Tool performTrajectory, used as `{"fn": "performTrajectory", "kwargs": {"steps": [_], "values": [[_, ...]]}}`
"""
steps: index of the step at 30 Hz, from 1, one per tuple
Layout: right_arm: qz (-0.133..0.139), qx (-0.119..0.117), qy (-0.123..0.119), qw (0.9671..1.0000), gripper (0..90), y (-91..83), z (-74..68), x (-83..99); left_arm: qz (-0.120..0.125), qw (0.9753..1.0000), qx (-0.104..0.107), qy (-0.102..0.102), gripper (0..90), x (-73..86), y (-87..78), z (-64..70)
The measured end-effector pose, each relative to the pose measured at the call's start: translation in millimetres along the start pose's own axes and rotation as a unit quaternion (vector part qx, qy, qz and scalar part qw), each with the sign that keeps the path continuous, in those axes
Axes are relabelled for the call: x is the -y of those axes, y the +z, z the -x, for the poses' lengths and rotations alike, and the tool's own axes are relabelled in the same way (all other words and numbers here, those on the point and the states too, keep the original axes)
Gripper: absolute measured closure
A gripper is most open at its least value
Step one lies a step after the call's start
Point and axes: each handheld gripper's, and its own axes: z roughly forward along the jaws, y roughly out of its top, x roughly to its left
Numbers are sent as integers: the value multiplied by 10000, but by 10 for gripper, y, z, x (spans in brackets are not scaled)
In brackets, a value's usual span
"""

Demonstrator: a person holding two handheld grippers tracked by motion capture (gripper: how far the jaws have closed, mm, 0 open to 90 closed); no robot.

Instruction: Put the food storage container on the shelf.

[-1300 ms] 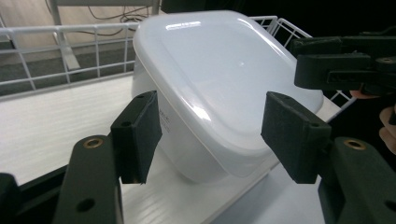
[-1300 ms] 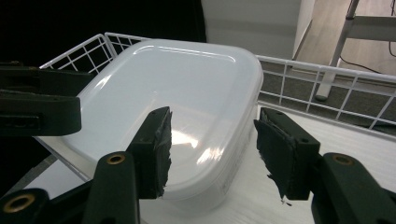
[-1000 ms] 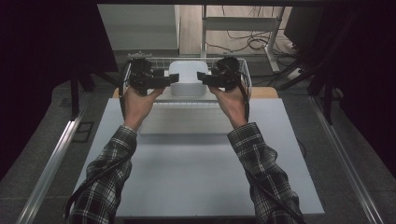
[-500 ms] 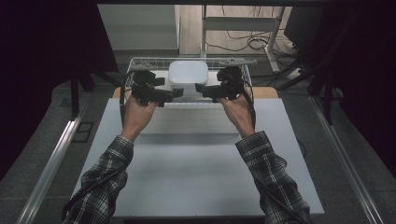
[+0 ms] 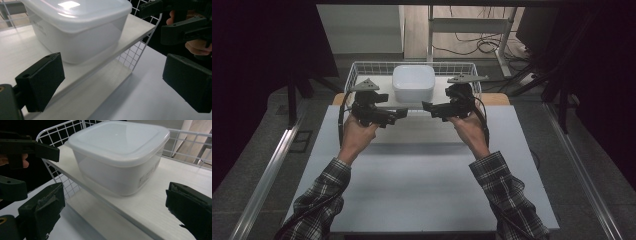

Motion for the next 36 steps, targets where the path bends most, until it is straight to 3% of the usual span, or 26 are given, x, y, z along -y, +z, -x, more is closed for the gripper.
{"fn": "performTrajectory", "kwargs": {"steps": [6, 15, 30, 36], "values": [[-22, -62, -29, 10000, 20, -17, -20, 83, 75, 9999, 108, -21, 25, 90, -44, 62], [-51, -162, -167, 9997, 21, -82, -89, 232, -40, 9996, 92, 251, 28, 303, -93, 210], [-112, -234, -370, 9990, 20, -193, -179, 523, -268, 9994, 93, 221, 30, 695, -69, 319], [-140, -178, -442, 9988, 13, -202, -211, 716, -322, 9994, 106, 109, 31, 874, -43, 339]]}}
